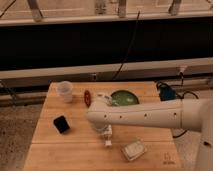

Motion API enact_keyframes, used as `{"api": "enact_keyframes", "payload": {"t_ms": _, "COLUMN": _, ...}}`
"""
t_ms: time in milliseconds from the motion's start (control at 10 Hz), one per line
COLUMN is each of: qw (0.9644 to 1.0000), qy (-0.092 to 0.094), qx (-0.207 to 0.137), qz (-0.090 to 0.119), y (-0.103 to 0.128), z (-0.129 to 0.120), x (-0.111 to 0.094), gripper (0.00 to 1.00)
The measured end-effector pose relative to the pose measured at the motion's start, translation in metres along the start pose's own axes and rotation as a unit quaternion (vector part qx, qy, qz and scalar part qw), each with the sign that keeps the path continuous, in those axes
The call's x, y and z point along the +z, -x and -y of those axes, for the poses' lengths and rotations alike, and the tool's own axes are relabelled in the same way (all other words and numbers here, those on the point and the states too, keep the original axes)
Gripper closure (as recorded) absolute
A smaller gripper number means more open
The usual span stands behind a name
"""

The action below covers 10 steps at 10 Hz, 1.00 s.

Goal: Knock the eraser over

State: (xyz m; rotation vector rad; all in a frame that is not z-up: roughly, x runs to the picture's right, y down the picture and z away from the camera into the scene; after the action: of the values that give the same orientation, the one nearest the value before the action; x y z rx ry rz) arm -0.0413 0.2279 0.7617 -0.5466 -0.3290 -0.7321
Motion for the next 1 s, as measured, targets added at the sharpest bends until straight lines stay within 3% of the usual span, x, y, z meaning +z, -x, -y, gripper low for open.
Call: {"api": "enact_keyframes", "payload": {"t_ms": 1000, "qw": 0.9979, "qy": -0.004, "qx": -0.061, "qz": 0.019, "y": 0.027, "z": 0.031, "x": 0.021, "gripper": 0.95}}
